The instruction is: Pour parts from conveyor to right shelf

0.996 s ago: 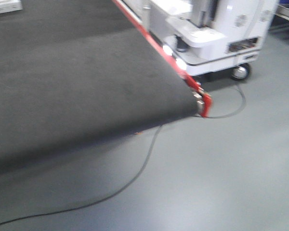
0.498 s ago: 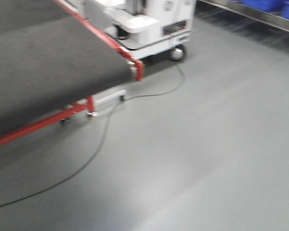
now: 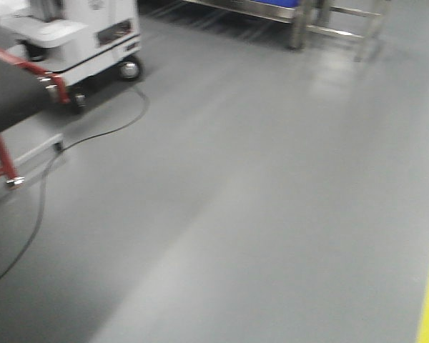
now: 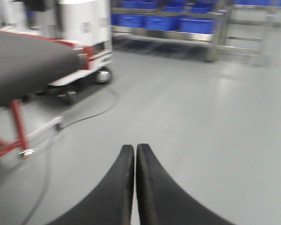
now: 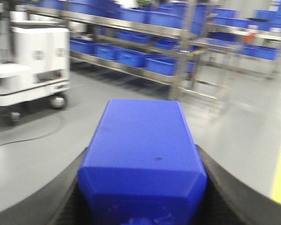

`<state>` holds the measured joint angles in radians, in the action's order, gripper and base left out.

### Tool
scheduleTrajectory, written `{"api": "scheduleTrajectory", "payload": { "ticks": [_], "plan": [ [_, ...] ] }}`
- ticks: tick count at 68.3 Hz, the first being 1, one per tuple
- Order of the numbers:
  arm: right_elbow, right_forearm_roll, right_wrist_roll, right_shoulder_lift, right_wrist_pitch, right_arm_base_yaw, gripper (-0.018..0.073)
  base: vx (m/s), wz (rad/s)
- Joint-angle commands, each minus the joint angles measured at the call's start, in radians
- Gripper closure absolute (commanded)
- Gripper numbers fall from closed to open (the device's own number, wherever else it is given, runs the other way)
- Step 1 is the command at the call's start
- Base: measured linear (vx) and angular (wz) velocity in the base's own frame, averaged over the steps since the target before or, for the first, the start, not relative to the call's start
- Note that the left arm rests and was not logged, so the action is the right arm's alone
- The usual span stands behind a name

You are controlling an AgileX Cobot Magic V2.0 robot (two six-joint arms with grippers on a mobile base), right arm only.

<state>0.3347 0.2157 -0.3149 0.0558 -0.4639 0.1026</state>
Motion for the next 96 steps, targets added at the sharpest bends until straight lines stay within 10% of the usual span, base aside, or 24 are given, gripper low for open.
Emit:
{"api": "scheduleTrajectory", "payload": {
  "ticks": [1,96],
  "plan": [
    [0.028,0.004,-0.008,0.015,0.082,0.006,0.0565,-0.3,-0.85],
    [0.028,0.004,-0.008,0.015,0.082,0.006,0.0565,-0.07,-0.41]
  ]
}}
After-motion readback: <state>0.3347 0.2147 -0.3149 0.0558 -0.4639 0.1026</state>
